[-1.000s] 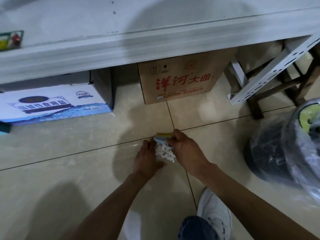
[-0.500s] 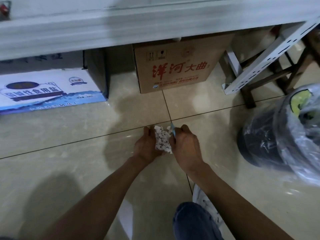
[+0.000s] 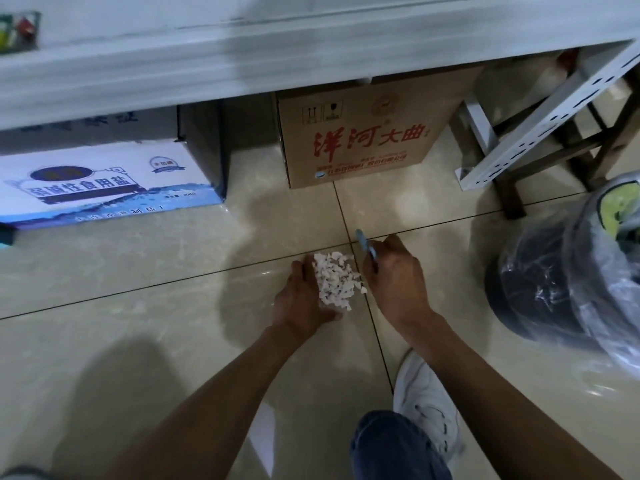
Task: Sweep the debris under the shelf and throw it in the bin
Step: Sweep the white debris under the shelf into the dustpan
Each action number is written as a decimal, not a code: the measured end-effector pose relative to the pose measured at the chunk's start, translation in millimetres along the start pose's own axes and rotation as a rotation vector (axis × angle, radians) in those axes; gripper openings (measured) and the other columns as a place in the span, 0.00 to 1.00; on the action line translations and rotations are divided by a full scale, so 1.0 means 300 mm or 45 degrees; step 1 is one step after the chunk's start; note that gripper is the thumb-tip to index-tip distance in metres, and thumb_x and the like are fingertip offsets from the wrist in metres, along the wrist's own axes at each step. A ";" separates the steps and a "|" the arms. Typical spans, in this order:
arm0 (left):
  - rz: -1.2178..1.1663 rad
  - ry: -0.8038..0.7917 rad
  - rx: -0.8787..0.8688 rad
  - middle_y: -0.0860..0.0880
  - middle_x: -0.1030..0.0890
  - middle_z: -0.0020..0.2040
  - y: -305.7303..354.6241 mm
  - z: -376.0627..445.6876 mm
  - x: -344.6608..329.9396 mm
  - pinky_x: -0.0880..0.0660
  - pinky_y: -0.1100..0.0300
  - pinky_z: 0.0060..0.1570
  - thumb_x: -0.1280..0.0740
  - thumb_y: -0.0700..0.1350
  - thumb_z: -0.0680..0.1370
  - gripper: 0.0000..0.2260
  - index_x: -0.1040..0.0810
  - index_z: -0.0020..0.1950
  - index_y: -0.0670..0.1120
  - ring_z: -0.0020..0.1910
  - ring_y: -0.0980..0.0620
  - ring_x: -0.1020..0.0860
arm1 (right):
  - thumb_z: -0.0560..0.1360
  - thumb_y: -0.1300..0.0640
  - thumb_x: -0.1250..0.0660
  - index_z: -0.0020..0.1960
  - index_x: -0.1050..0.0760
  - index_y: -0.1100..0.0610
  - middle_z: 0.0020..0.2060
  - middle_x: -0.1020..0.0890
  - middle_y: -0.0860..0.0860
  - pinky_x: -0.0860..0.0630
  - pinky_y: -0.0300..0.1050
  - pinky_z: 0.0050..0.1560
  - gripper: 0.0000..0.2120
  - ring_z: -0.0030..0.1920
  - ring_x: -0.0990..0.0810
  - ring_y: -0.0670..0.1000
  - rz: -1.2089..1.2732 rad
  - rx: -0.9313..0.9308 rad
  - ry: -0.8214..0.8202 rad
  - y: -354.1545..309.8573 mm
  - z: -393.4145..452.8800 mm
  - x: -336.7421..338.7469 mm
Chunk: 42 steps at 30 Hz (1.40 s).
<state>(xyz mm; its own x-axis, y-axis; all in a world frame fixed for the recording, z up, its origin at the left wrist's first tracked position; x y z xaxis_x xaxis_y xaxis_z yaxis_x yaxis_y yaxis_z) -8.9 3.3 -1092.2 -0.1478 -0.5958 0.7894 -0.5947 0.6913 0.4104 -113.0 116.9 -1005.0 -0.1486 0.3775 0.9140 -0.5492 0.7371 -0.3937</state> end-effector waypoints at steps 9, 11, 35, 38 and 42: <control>-0.072 0.130 0.064 0.46 0.36 0.68 0.004 -0.003 -0.024 0.22 0.50 0.51 0.22 0.61 0.63 0.55 0.50 0.78 0.44 0.63 0.45 0.26 | 0.73 0.65 0.33 0.39 0.21 0.65 0.34 0.21 0.60 0.27 0.40 0.29 0.05 0.26 0.24 0.53 0.214 0.038 0.116 -0.045 -0.013 0.011; -0.058 0.148 0.061 0.45 0.37 0.68 -0.009 0.000 -0.014 0.22 0.49 0.52 0.22 0.61 0.63 0.55 0.50 0.78 0.44 0.64 0.45 0.27 | 0.73 0.67 0.34 0.37 0.22 0.65 0.33 0.21 0.60 0.27 0.41 0.28 0.06 0.26 0.24 0.53 0.230 -0.050 0.181 0.019 -0.015 0.043; 0.039 0.030 -0.157 0.44 0.43 0.75 -0.045 0.026 0.024 0.28 0.52 0.65 0.23 0.57 0.68 0.52 0.54 0.79 0.45 0.70 0.44 0.32 | 0.72 0.62 0.28 0.51 0.22 0.61 0.42 0.17 0.59 0.17 0.50 0.41 0.09 0.41 0.16 0.58 1.027 -1.159 0.221 0.413 -0.116 -0.190; 0.057 -0.009 -0.220 0.45 0.43 0.74 -0.061 0.028 0.035 0.28 0.53 0.65 0.23 0.57 0.67 0.52 0.53 0.80 0.45 0.69 0.45 0.31 | 0.73 0.58 0.29 0.51 0.21 0.59 0.44 0.16 0.55 0.27 0.41 0.45 0.08 0.42 0.20 0.52 0.476 -0.822 0.073 0.388 -0.117 -0.168; 0.062 -0.028 -0.273 0.46 0.40 0.72 -0.078 0.037 0.064 0.26 0.53 0.62 0.22 0.55 0.66 0.50 0.48 0.79 0.47 0.66 0.45 0.28 | 0.73 0.58 0.31 0.55 0.23 0.58 0.49 0.18 0.57 0.29 0.42 0.46 0.11 0.48 0.20 0.56 0.219 -0.658 -0.038 0.366 -0.118 -0.173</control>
<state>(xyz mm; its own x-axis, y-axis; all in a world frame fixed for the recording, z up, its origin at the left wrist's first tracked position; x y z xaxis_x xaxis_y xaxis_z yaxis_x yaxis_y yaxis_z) -6.6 -28.9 -1091.7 -0.1909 -0.5667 0.8015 -0.4048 0.7893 0.4616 -136.4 198.0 -1099.2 -0.2282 0.5064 0.8316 -0.0405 0.8484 -0.5278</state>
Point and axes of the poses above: each hand's wrist, its own z-axis towards the middle knuckle, its own x-axis out of the back of the hand, y = z × x, the point moved 6 cm from there along z, towards the middle knuckle
